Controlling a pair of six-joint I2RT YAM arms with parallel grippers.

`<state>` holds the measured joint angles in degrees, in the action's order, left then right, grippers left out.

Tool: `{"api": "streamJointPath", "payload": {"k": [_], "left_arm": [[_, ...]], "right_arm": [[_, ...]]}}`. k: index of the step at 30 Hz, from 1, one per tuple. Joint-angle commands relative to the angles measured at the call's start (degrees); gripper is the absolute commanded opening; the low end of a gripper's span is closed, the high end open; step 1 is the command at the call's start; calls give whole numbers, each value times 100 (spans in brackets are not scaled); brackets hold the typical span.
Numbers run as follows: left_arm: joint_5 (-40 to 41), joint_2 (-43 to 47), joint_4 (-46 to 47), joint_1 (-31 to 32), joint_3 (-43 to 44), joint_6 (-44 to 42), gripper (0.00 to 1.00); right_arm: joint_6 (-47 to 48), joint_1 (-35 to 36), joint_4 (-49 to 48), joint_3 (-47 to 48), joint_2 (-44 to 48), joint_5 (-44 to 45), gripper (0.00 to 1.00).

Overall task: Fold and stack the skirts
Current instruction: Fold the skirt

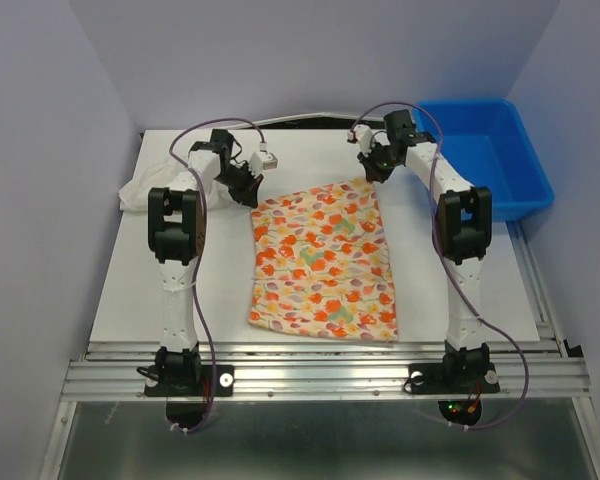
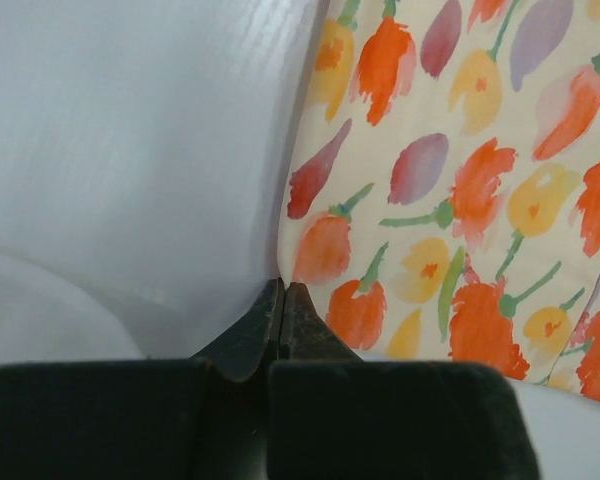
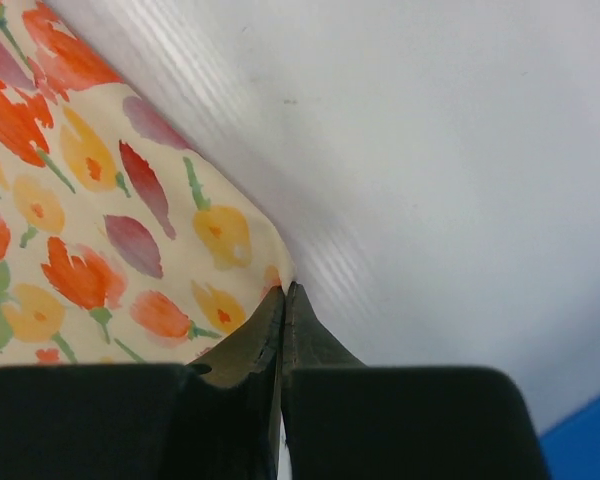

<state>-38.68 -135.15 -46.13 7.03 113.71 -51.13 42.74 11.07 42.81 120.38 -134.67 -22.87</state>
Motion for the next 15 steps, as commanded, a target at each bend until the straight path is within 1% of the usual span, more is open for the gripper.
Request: {"api": "streamJointPath", "payload": {"k": [1,2,3,4,5,6,7,8,9,10,12,13,15], "left_arm": [[385,1295,1253,-17,-549,481,0],[465,1455,1499,-17,-708,612,0],[562,1639,1954,-17,-884,648,0],[728,1815,2141,-8,-1042,657,0],[791,2148,2465,-8,-1357,666,0],[844,2334,2616,-8,-1526,649,0],[905,2675,2731,-8,-1893,640,0],[897,2852,2915,0,-2079,535,0],[914,3037,3004,0,-2299,500,0],[984,3395,3100,44,-2771,464,0],[1090,3775,3373,123,-3300,420,0],[1186,4142,3469,219,-3868,368,0],[1283,4531,3706,325,-4451,280,0]], "right_arm": [[-117,-8,-615,636,213,336,1],[-99,-61,-685,654,352,362,1],[-65,-61,-712,636,432,363,1],[-38,-61,-721,601,520,345,1],[32,-61,-712,523,738,328,1],[93,-61,-712,270,880,301,1],[155,-61,-721,84,1038,231,1],[269,-61,-739,-353,1370,187,1],[331,-61,-747,-357,1556,143,1],[401,-61,-765,-844,1749,56,1],[612,-61,-739,-1365,2110,-15,1],[639,-61,-747,-1838,2451,-24,1],[700,-61,-756,-2262,2743,-50,1]]}}
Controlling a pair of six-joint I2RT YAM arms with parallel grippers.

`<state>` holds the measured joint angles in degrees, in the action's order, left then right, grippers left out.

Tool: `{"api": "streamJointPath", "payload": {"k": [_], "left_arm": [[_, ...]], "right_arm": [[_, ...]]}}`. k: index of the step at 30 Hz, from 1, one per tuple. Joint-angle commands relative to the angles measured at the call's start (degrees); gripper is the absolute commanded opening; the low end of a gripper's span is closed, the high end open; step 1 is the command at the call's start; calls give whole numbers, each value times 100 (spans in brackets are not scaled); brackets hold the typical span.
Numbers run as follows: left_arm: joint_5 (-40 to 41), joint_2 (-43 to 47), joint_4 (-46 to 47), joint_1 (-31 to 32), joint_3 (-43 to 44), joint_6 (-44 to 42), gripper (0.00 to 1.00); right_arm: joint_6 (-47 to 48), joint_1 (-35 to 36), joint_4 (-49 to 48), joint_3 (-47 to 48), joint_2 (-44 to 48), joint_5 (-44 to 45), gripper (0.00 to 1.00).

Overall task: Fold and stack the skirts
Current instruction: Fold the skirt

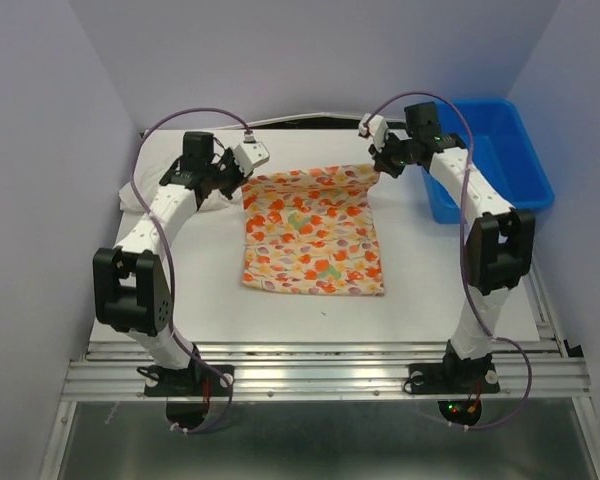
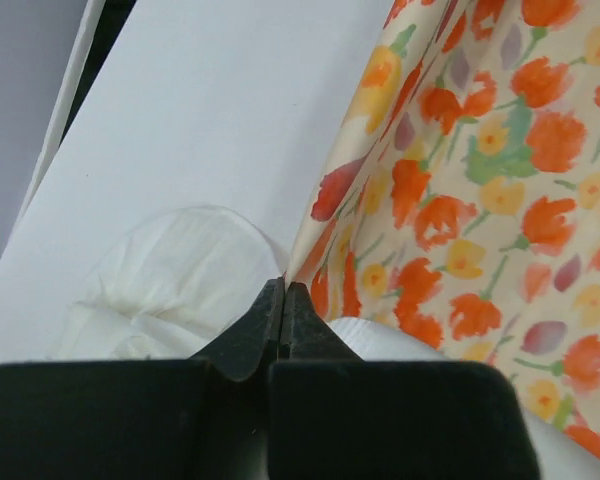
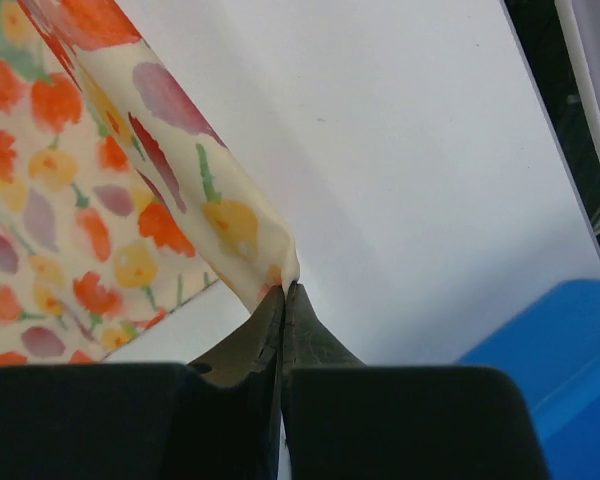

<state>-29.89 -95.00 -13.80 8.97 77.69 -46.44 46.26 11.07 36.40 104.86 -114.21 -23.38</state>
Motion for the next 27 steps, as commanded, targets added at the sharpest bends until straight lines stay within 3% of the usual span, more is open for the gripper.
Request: {"api": "streamJointPath", "payload": {"k": [1,11,14,18,23,27], "left_arm": [[501,918,553,244,-1461,-295,0],[1046,3196,897,922,-4399,-928,0],[1422,3278,949,1168,-4902,-1113,0],[1653,2743,1002,1300,-4852,-903,0],[1496,2022,871,1309,-4369,-596,0],[1521,1897,809,1309,-4131,-489,0]], "right_arm": [[349,-61,-38,-1095,1003,-105,1],[138,184,-246,-4102,2921,-607,1],[-29,465,-658,-4999,3238,-372,1],[-406,607,-1328,-5555,3143,-36,1],[-557,607,-1425,-5038,2493,237,1],[-636,607,-1242,-4739,2606,123,1]]}}
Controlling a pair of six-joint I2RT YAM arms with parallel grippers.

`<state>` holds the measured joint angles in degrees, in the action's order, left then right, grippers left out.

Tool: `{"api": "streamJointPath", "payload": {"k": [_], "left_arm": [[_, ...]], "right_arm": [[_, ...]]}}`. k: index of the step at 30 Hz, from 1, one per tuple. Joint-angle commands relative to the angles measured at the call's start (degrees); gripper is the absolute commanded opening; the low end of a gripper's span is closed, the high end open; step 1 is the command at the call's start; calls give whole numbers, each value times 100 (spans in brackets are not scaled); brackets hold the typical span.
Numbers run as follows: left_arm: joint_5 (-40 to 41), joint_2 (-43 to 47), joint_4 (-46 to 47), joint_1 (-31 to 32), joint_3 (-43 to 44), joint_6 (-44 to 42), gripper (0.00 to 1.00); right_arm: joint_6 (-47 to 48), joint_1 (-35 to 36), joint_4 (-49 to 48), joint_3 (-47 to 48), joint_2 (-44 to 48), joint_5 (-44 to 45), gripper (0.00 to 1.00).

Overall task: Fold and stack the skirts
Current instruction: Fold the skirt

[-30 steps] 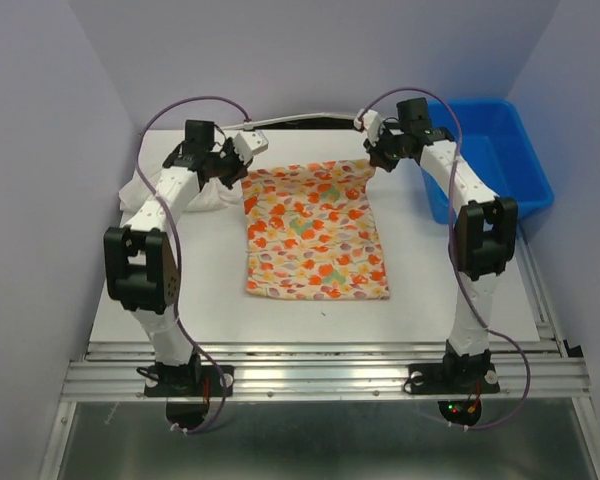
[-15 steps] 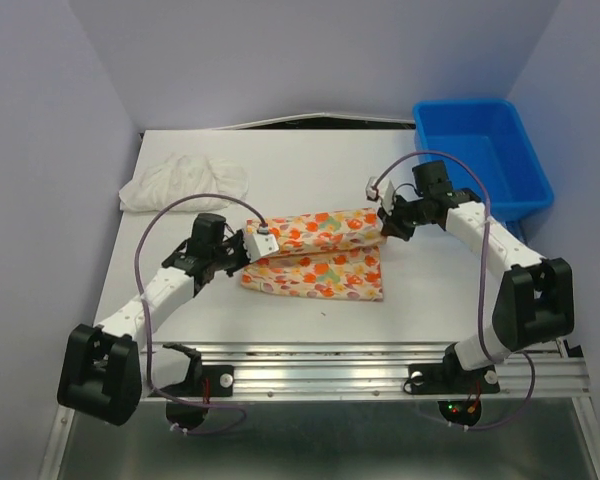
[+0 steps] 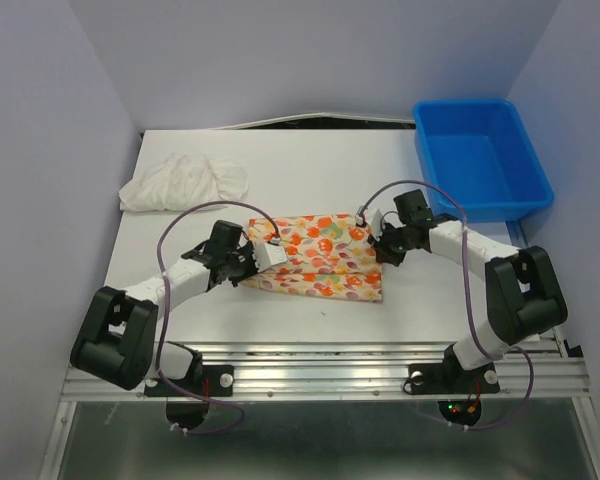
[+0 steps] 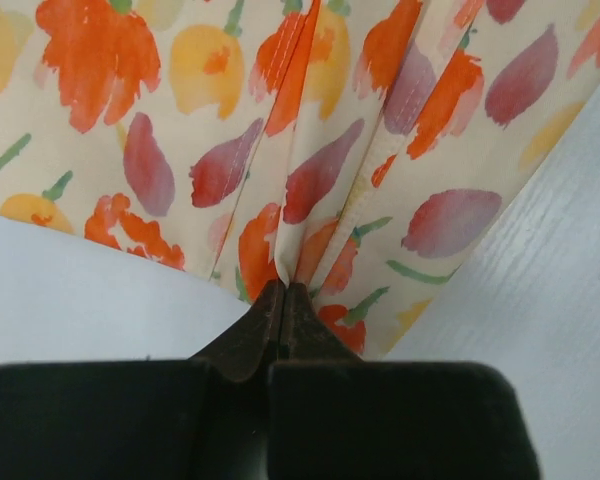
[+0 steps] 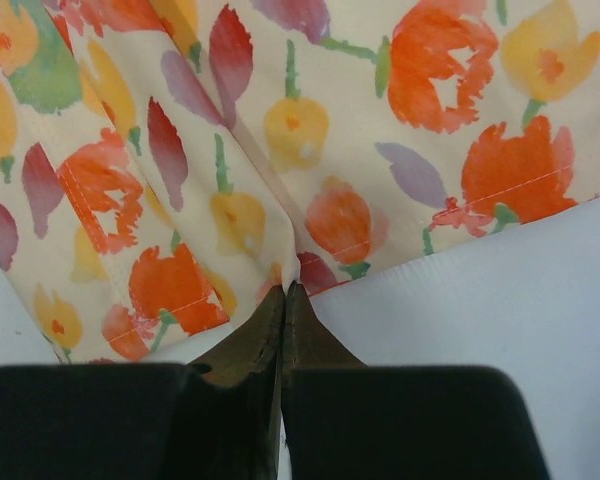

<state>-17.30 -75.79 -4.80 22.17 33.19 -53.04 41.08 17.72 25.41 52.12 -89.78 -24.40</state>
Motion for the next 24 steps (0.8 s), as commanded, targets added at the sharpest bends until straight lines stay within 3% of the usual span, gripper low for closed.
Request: {"api": "streamJointPath", "payload": {"k": [1,10,22,23,24], "left_arm": [[297,2,-126,-11,363,171,0],[218,705,-987,-11,803,-119,0],[280,689,-1533,-11,636,-585,0],[297,558,-1524,-11,610,-576,8],[315,496,-1524,-11,618,-559,29]], "right_arm": [[-135,-58,-63,615,188,217,1],[-74,-58,974,1055,961,-55,1],[278,232,1221,-439,1639,-398,1],[295,232,1273,-500,1630,-433,1],[356,302,1334,-536,1604,-512,10]]}}
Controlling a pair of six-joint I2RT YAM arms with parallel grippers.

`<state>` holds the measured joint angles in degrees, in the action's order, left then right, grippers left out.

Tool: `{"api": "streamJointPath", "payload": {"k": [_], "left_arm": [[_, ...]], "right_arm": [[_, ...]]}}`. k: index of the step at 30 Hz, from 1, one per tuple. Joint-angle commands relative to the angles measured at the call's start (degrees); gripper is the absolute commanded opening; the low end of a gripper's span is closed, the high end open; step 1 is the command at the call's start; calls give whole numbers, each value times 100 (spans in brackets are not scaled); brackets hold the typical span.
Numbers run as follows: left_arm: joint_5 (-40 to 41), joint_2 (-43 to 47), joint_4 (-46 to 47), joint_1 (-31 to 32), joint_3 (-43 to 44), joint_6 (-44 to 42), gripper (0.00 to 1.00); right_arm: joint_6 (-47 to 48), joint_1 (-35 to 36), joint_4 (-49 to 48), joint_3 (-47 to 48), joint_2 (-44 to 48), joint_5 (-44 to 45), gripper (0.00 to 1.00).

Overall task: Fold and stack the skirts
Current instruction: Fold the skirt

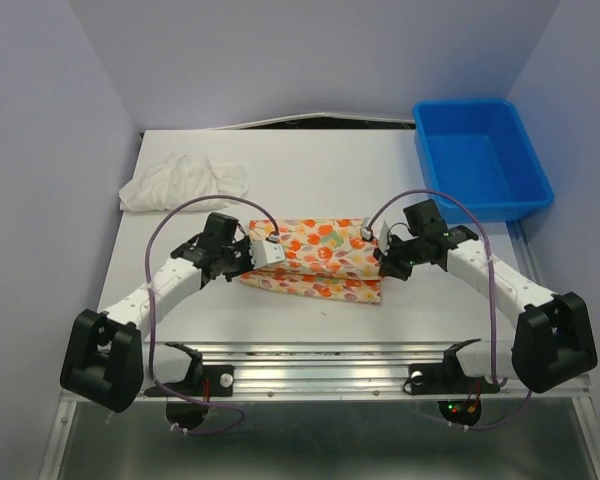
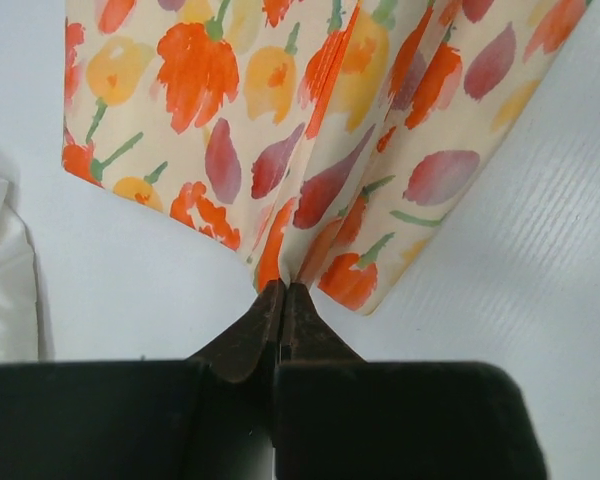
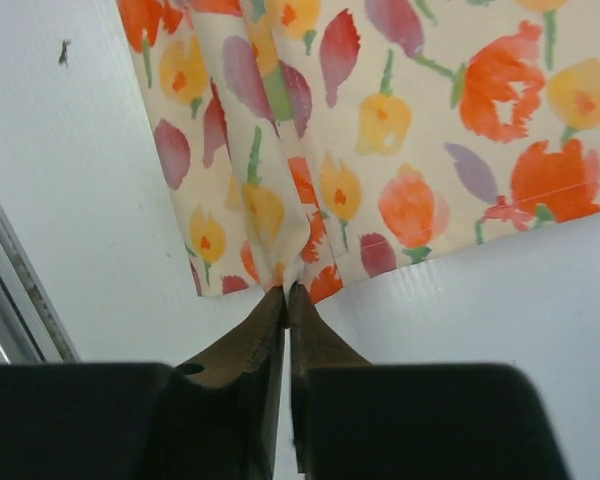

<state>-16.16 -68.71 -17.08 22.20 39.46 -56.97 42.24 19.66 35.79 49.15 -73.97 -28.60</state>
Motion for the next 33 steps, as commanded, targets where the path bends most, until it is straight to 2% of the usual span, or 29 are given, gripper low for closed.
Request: {"api": "streamJointPath", "payload": {"k": [1,3,4,6,9,11,12,13,15,16,19,24,28,33], "left_arm": [[219,-257,-296,-14,17,-139,46],[132,-257,-374,-14,149,-95,77],[-95,-196,-610,-14,228,-78,95],[-351,102,-885,-14,518,-42,95],[-642,498,-1192,-14,808,124,89],[-677,656,-1245,-14,914,282,79],[-669,674,-1210,-14,923,361,75],[-678,666,-1123,-22,932,423,66],[-757,517,-1017,-14,932,634,57],[-809,290,-869,-14,958,861,49],[-748,-298,-578,-14,1011,1135,40],[-476,-951,11,22,1002,1224,34],[-82,-1442,64,170,897,909,31],[316,-1392,196,329,1,345,27]], "right_arm": [[250,160,393,-230,23,-137,20],[197,161,543,-178,59,-85,44],[75,161,569,-29,137,-6,61],[-84,161,604,208,251,301,69],[-426,161,648,840,480,329,78],[-734,161,727,1323,446,128,78],[-874,161,719,1421,376,-82,75],[-1136,161,675,1483,288,-163,71],[-1462,161,491,1484,-116,-347,65],[-1525,161,325,1440,-387,-400,59],[-1876,161,61,1195,-758,-427,52],[-2035,450,-536,861,-1417,168,48],[-2070,521,-732,798,-1776,635,48],[-1913,521,-652,974,-2243,1479,45]]}}
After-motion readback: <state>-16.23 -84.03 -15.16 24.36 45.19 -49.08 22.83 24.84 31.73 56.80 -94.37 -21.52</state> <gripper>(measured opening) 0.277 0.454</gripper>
